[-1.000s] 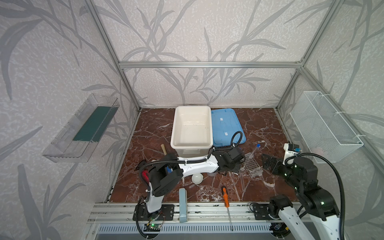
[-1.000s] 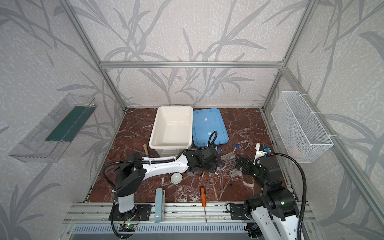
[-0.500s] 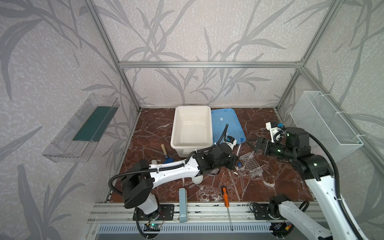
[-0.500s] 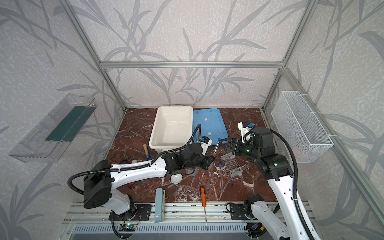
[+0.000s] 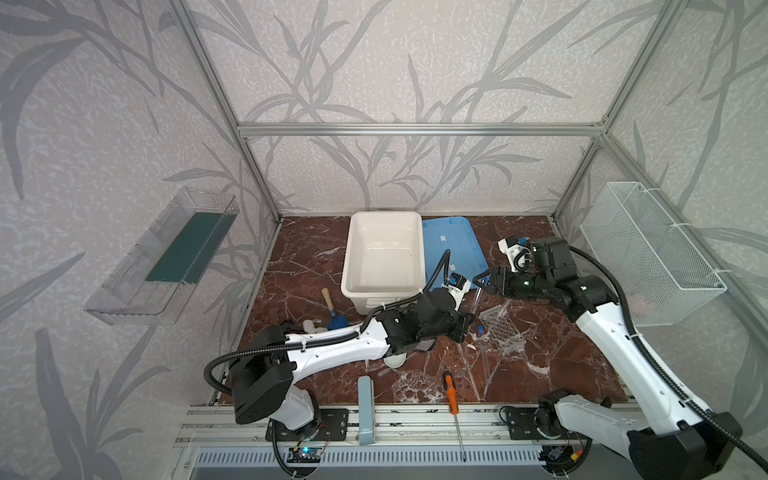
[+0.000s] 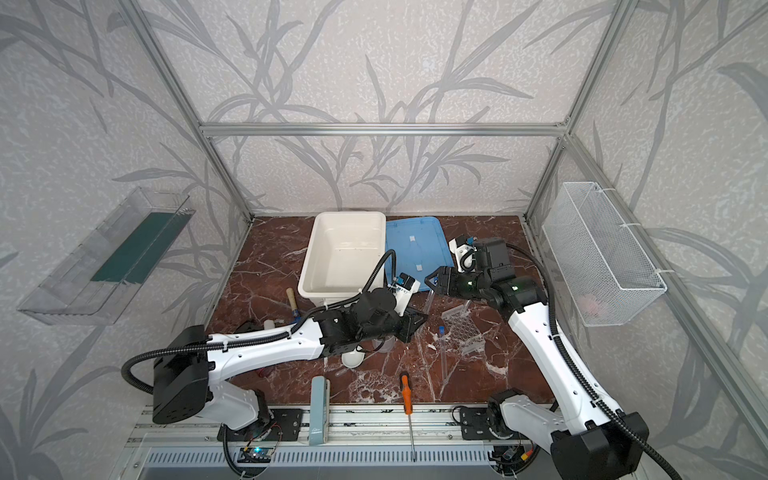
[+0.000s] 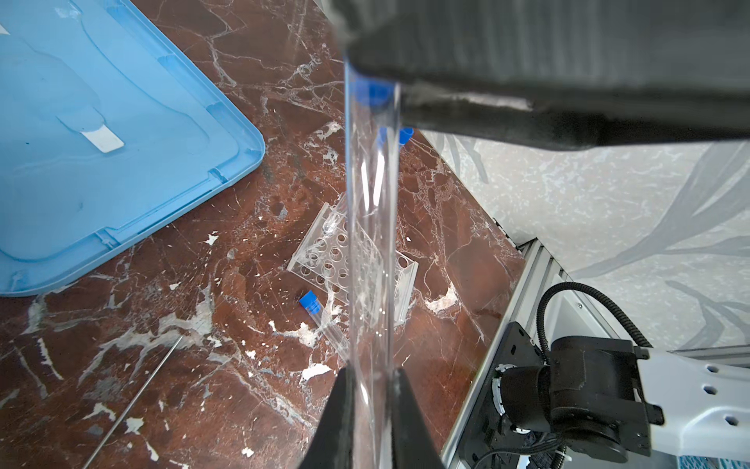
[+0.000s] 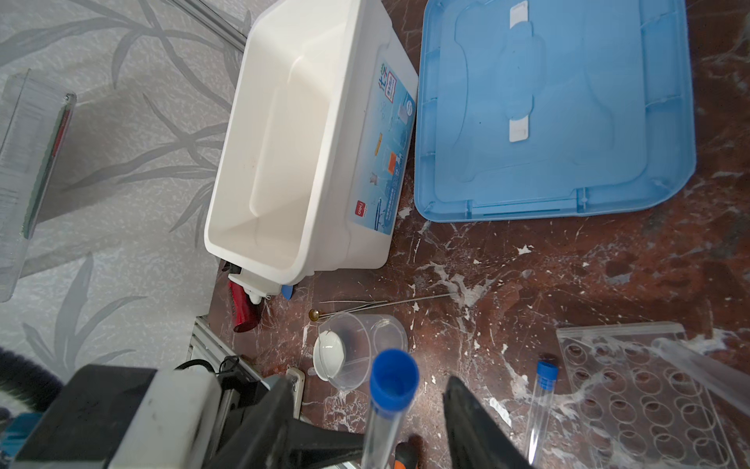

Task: Organize the chemistry lab equipment
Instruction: 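Lift the blue-capped tube upright with the left gripper toward the right gripper, then grasp the tube's capped end with the right gripper while the left gripper holds it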

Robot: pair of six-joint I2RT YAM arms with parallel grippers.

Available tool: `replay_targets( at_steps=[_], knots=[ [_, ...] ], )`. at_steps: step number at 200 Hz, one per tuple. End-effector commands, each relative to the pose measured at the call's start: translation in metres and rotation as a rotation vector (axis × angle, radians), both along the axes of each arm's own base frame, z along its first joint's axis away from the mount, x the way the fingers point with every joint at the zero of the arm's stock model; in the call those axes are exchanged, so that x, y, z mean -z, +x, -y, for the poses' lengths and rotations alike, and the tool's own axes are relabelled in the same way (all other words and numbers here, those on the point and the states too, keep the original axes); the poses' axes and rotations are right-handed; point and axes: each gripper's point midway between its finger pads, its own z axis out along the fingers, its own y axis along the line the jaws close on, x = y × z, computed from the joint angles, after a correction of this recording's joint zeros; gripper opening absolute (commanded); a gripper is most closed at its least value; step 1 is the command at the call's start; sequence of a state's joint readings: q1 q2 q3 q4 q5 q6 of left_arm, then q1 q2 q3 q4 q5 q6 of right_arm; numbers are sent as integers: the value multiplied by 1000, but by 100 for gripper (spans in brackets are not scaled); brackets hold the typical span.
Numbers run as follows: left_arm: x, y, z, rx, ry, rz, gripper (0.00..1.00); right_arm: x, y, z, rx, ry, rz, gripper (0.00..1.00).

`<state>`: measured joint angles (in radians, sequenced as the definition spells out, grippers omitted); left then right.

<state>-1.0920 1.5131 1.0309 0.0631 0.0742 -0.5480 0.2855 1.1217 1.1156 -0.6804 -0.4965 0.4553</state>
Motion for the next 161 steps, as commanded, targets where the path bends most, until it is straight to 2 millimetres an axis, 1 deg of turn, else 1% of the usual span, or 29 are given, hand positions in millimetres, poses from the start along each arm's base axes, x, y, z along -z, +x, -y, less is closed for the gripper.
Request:
replay_targets(
  at_steps=[1, 32, 77, 97, 114, 139, 161],
  knots=[
    [-10, 0, 0, 9, -30, 31, 14, -2, 6, 0, 1, -14, 30, 54],
    [-8, 2, 1, 6, -22, 28, 14, 1, 6, -4, -9, 10, 27, 45],
    [-8, 2, 5, 8, -25, 23, 14, 10, 2, -7, -21, 28, 8, 38],
    [-8, 3, 6, 8, -27, 19, 14, 10, 1, -7, -20, 34, 9, 32],
    [-7, 4, 6, 5, -27, 15, 14, 11, 0, -8, -23, 43, 6, 30],
    [-2, 4, 8, 2, -18, 7, 15, 15, -2, -7, -22, 41, 4, 22],
    [1, 4, 10, 3, -13, -3, 16, 19, -4, -5, -18, 31, -1, 20]
  ],
)
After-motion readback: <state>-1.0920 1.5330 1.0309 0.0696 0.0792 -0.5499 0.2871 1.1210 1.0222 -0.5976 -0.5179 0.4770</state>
